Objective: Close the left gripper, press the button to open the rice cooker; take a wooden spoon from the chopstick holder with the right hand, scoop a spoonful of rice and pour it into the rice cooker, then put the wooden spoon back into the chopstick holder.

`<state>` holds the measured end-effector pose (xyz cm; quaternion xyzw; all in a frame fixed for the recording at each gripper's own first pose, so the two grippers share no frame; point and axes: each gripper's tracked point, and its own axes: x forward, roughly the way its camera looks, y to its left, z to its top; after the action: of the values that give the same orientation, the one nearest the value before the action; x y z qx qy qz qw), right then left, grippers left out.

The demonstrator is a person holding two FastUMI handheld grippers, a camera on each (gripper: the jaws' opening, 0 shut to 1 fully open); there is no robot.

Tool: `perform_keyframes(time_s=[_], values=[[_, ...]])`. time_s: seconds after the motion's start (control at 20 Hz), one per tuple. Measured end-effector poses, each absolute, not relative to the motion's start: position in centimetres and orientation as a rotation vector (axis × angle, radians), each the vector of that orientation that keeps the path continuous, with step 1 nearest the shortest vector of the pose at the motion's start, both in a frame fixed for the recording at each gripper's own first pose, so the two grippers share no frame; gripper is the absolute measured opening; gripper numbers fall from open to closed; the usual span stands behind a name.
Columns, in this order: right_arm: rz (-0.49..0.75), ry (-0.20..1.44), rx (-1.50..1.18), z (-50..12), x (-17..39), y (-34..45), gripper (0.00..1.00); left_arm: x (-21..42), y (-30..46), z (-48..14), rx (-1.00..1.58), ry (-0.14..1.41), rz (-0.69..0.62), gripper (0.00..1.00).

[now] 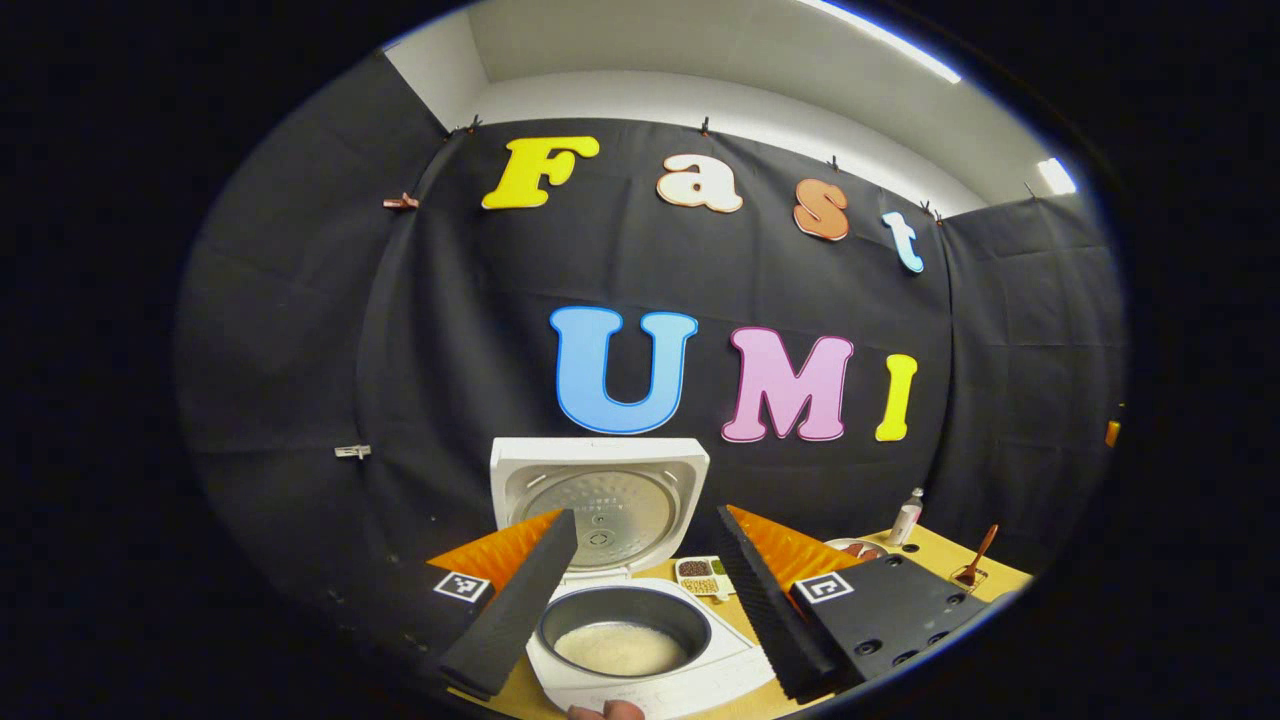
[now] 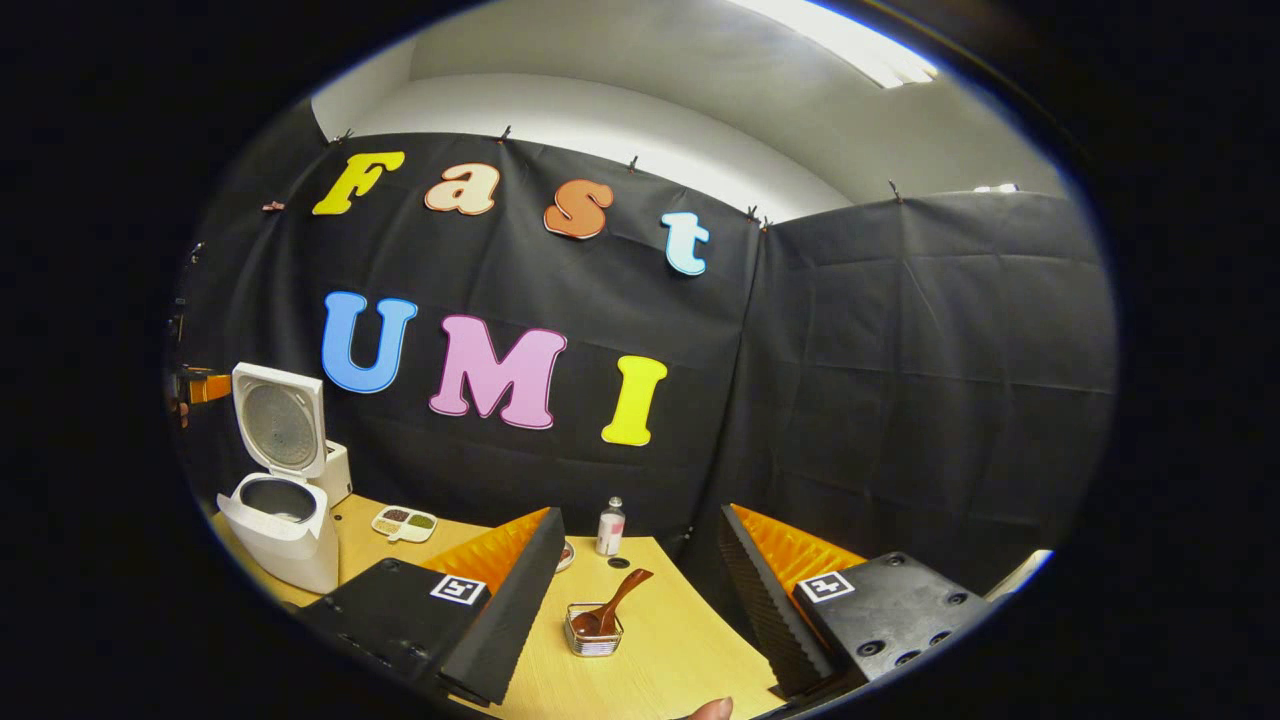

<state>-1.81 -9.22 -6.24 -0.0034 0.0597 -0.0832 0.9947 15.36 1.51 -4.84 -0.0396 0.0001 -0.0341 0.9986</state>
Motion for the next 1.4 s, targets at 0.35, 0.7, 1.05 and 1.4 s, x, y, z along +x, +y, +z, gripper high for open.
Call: perform_keyframes(time_s=[0.35,0.7,1.05,1.4], values=[[0.034,0.248,0.097,-14.0,3.6,-10.9,0.98,8.9,-1.8,-5.5,-0.139,0.051,0.025,0.95],[0.13,0.492,0.271,-27.6,10.1,-14.0,0.98,3.8,-7.7,-5.7,-0.103,0.097,0.108,0.95],[0.316,0.692,0.461,-38.3,13.7,-10.9,0.78,2.1,-13.2,-7.5,-0.128,0.152,0.167,0.95],[0.406,0.799,0.592,-42.9,16.2,-7.5,0.54,-0.1,-14.1,-8.0,-0.135,0.195,0.238,0.95]])
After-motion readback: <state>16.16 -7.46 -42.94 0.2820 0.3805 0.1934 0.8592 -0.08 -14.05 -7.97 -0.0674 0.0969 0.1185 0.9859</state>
